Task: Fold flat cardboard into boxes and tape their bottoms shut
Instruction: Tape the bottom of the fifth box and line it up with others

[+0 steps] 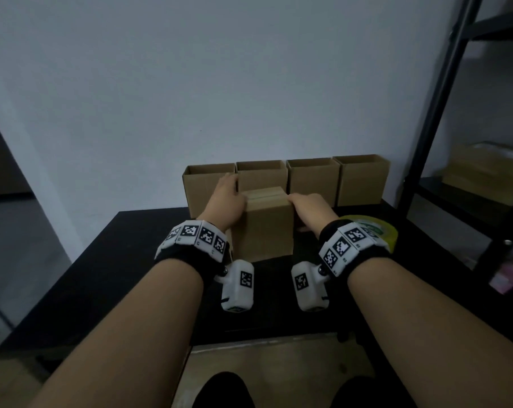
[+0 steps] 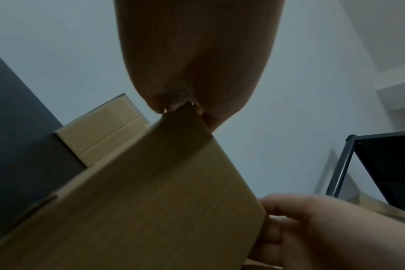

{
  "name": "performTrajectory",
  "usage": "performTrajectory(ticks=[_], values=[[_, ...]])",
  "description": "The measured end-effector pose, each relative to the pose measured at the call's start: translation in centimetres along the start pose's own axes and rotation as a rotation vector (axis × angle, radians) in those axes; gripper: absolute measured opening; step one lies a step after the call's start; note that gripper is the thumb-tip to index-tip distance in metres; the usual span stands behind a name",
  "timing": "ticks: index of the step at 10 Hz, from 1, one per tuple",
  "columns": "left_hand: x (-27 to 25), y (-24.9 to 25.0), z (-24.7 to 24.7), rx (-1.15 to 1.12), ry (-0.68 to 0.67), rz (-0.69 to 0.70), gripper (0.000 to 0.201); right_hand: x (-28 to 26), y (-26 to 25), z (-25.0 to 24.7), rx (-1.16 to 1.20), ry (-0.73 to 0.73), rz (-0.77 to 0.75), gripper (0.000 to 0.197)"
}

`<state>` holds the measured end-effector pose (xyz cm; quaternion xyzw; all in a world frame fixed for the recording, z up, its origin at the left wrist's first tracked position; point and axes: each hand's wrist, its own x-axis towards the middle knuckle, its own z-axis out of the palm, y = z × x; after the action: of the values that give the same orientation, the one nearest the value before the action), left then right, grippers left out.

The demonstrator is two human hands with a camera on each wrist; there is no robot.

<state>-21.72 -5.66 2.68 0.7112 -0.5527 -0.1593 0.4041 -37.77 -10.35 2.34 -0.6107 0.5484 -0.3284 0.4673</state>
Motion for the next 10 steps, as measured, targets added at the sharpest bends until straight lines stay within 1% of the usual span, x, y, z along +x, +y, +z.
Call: performTrajectory(ticks=[1, 2, 3, 4, 5, 6, 7, 8, 9, 10], values=[[-0.8, 0.3, -0.7, -0.07, 0.029, -0.254, 0.061, 0.4, -0.5, 0.2, -0.074, 0.049, -0.069, 0.039], [-1.3, -0.1, -0.9, -0.09, 0.026, -0.366, 0.046, 0.6, -0.7, 0.5, -0.104, 0.082, -0.129, 0.038], [-2.1, 0.1, -0.5, -0.069, -0.05, -0.36, 0.046, 0.7, -0.2, 1.0, -0.174, 0.101, -0.175, 0.043], [-2.0, -0.2, -0.2, -0.018, -0.057, -0.31, 0.045, 0.6, 0.0, 1.0, -0.192, 0.149, -0.169, 0.041], [-1.3, -0.7, 0.2, -0.023, -0.067, -0.29, 0.045, 0.5, 0.0, 0.8, -0.202, 0.15, -0.156, 0.037], [-0.9, -1.1, 0.2, -0.11, -0.039, -0.305, 0.045, 0.2, -0.3, 0.5, -0.195, 0.133, -0.154, 0.027], [-0.8, -0.8, -0.6, -0.159, -0.031, -0.264, 0.041, -0.2, -1.0, 0.2, -0.216, 0.124, -0.198, 0.015], [-0.8, -0.2, -1.6, -0.184, 0.034, -0.238, 0.033, -0.6, -1.2, 0.4, -0.199, 0.131, -0.249, 0.008], [-0.9, -1.2, -1.9, -0.21, 0.077, -0.259, 0.029, -0.7, -0.6, 1.0, -0.202, 0.087, -0.234, 0.021], [-1.9, -2.4, -1.7, -0.16, 0.088, -0.274, 0.028, -0.3, 0.5, 1.7, -0.271, 0.01, -0.176, 0.023]])
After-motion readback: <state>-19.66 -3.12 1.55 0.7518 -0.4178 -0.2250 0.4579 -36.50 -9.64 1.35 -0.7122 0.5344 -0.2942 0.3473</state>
